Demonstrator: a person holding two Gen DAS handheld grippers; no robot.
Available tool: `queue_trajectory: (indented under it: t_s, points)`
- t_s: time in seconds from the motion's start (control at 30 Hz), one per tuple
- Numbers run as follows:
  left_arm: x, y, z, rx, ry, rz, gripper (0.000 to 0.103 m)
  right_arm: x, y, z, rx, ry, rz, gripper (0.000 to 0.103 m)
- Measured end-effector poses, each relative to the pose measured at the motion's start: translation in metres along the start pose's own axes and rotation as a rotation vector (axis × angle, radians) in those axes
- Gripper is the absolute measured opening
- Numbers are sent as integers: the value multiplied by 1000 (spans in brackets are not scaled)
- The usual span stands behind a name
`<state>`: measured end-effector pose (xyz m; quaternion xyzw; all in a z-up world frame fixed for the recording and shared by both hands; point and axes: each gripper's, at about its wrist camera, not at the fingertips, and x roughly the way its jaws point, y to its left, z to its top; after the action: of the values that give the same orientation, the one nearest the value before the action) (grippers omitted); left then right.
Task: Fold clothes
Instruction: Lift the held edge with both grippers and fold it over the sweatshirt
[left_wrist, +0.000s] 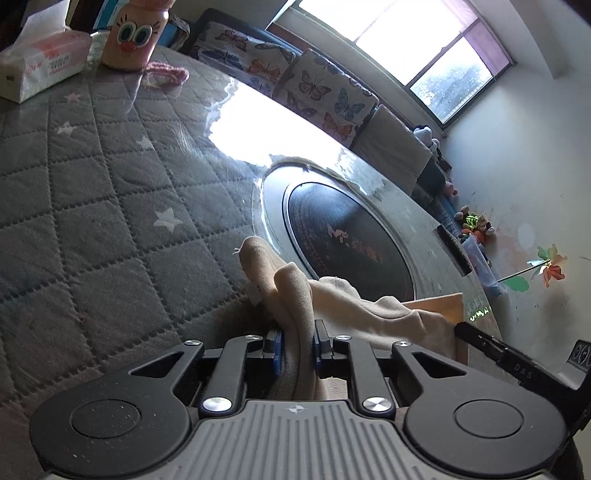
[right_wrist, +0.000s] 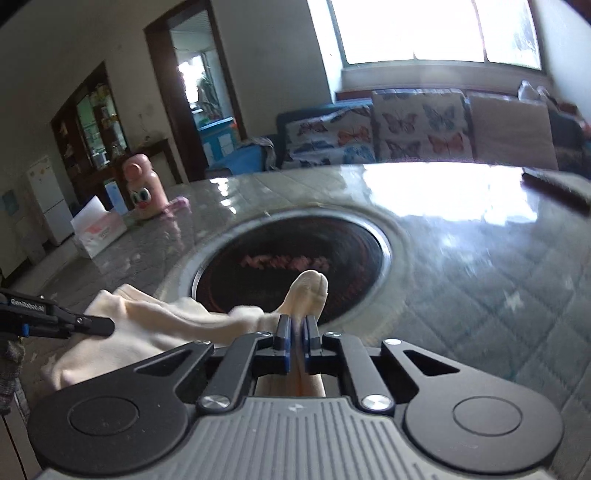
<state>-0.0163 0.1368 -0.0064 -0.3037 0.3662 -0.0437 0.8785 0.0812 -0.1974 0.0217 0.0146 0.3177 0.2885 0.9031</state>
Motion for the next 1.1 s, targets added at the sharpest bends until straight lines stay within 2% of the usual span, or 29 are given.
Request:
queue_trajectory:
  t_s: [0.27,0.63,0.83,0.93,1.0,1.1]
  points:
    - [-42,32,16,-29,-103,42,17,23,49,32,-91,-8,70,2]
    - [-88,90,54,-81,-224,186,17,104,128,66,-180,16,180,2]
    - [-95,111,62,-98,-237,252,17,144,151,77,-191,33,204,2]
    - [-93,118,61,-107,-222,280,19,164,158,76,-196,69,187,3]
    - [-93,119,60,-101,-222,307,32,173,160,74,-204,91,171,5]
    - [-98,119,59,-95,-235,322,40,176,160,73,-211,95,152,8]
